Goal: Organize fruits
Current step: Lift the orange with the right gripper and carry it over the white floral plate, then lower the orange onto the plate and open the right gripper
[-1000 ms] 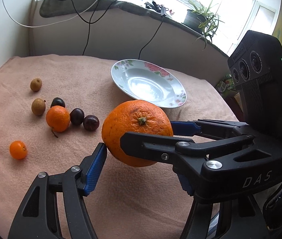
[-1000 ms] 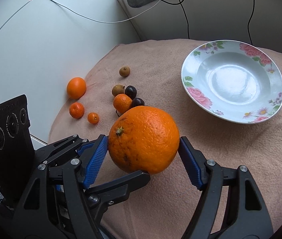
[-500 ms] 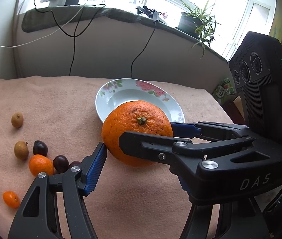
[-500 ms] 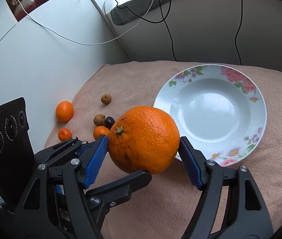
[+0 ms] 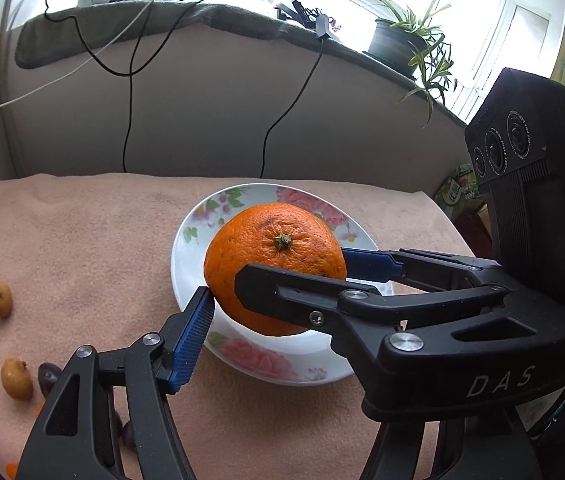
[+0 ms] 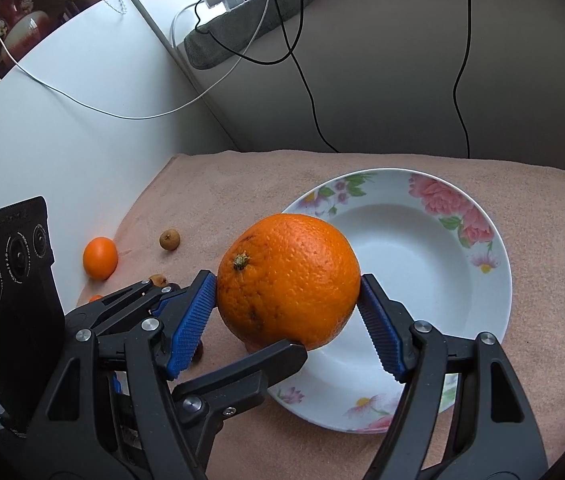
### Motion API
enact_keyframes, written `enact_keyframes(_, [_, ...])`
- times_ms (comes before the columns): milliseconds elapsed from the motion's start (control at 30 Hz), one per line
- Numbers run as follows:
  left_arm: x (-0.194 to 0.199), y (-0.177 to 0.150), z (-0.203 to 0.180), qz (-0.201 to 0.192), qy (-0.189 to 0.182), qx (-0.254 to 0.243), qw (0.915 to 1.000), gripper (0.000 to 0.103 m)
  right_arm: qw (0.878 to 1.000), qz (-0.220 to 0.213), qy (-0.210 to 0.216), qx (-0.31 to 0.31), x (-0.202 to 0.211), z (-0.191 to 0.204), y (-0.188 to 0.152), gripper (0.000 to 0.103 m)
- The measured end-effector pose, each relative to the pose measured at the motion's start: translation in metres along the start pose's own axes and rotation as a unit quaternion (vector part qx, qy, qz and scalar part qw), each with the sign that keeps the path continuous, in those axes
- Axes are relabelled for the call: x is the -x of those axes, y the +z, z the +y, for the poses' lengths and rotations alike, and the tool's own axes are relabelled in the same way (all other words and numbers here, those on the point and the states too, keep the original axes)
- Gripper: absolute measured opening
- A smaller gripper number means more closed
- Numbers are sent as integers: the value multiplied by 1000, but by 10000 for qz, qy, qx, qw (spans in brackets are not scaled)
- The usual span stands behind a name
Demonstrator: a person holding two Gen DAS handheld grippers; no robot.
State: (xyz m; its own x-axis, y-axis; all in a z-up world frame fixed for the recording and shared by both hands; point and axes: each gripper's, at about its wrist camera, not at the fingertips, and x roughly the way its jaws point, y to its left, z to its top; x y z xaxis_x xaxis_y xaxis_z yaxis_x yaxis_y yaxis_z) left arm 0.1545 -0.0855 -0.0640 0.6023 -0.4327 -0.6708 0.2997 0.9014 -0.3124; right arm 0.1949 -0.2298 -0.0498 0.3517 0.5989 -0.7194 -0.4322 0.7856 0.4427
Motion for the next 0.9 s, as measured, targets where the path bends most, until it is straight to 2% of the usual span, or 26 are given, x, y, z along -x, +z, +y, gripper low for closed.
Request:
enact_keyframes(300, [-20, 9, 4, 115, 134, -43, 9998, 66, 9999, 44, -23, -132, -13, -15, 15, 75])
enact_keyframes(667, [-34, 10, 6, 319, 279, -109, 9990, 66, 9994, 209, -155, -224, -22, -25, 13, 75])
enact_keyframes(900, [-34, 12, 6, 282, 343, -162, 9989, 67, 9994, 193, -202, -183, -21, -23, 14, 77])
